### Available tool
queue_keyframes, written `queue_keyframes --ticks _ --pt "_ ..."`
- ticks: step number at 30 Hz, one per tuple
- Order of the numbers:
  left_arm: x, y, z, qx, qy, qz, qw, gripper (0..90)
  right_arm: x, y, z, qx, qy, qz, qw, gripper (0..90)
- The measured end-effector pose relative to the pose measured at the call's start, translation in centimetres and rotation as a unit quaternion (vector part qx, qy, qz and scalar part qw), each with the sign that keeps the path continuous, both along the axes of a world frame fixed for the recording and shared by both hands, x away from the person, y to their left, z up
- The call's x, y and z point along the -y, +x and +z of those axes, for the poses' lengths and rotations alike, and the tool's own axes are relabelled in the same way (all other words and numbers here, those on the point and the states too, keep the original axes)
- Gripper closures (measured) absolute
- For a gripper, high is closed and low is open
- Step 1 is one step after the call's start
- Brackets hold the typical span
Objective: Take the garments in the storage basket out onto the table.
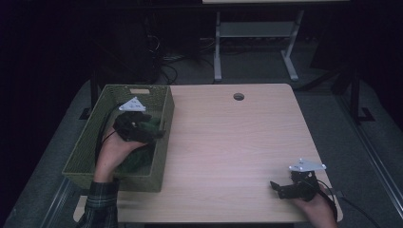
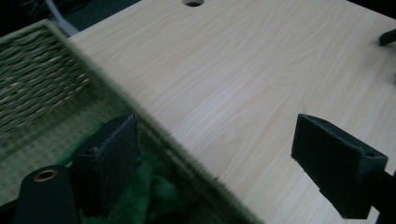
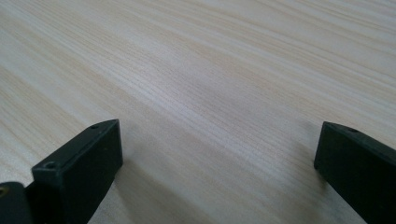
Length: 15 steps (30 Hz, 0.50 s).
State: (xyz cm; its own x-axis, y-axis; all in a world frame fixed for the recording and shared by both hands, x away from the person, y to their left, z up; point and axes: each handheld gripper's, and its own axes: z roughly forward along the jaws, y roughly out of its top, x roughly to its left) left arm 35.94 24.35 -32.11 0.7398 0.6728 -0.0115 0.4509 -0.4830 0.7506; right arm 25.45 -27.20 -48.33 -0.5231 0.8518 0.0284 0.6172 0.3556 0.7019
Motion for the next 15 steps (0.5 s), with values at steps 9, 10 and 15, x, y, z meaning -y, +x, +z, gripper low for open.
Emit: queue_keyframes --ticks 9,10,15 --pt "-1.9 0.2 -0.5 -0.005 0.031 0.038 0.9988 22.3 0.0 0.0 0.0 0.0 0.0 0.001 1.0 0.7" --pt "-2.1 0.2 -0.6 -0.005 0.037 0.043 0.9984 23.0 0.0 0.0 0.0 0.0 0.0 0.001 1.0 0.8" --pt "-3.2 0.2 -1.1 -0.015 0.056 0.061 0.9965 30.4 0.0 0.0 0.0 0.0 0.0 0.001 1.0 0.8"
